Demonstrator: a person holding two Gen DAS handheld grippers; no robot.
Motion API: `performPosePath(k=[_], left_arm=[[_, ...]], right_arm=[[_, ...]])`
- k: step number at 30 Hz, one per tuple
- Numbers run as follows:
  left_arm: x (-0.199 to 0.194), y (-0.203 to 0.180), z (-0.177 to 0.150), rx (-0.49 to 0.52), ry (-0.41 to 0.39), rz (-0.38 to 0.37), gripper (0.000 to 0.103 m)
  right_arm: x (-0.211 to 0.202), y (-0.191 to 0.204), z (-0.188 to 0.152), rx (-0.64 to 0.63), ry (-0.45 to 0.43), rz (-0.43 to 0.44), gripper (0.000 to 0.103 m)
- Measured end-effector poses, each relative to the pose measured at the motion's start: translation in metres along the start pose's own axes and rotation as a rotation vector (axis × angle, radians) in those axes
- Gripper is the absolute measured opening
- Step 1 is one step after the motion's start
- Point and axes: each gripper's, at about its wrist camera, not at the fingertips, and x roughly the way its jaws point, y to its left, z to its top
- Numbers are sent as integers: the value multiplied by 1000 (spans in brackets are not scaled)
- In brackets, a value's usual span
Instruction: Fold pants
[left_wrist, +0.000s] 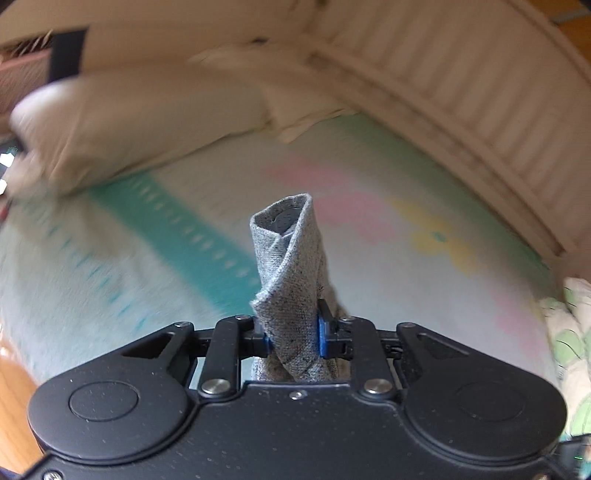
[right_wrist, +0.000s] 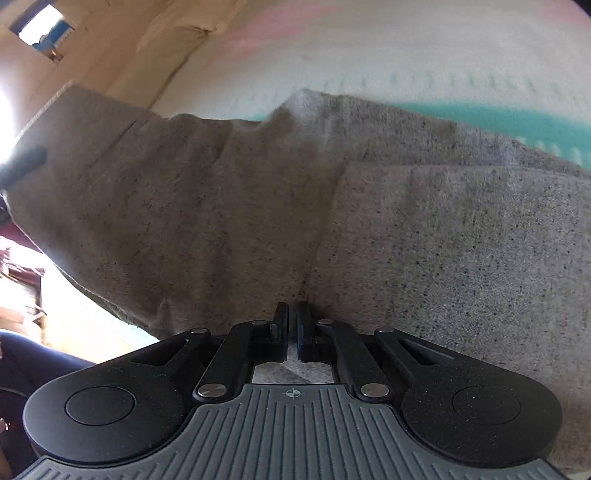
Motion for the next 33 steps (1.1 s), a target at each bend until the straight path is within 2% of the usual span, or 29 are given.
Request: performPosePath(k=[5, 8, 12, 16, 20, 22, 24, 28, 30, 31, 33], left_arm=[[-29, -62, 5, 124, -57, -87, 26], [-44, -106, 3, 204, -64, -160, 26], [-53, -173, -16, 324, -43, -275, 26], [-33, -240, -58, 433, 68, -379, 27], [13, -287, -122, 516, 281, -414, 35], [34, -295, -146, 533, 388, -439, 37], [39, -296, -160, 524, 447, -461, 38], [36, -286, -141, 512, 422, -463, 39], [45, -277, -116, 505, 394, -427, 47], [50, -270, -108, 504, 382, -403, 50], [65, -257, -89, 510, 351, -335, 51]], right_arm=[[-36, -8, -2, 21, -88, 13, 6], [-62, -29, -4, 99, -159, 3, 7], [-98, -67, -12, 214, -249, -76, 7], [-121, -112, -29, 371, -285, -164, 7], [-135, -143, -48, 458, -301, -259, 7], [-139, -152, -57, 465, -293, -289, 7], [-145, -157, -67, 482, -297, -267, 7], [-157, -170, -76, 531, -331, -250, 7], [-166, -169, -79, 555, -375, -271, 9], [-171, -170, -80, 565, -402, -283, 16], [-180, -174, -82, 588, -458, -269, 21]])
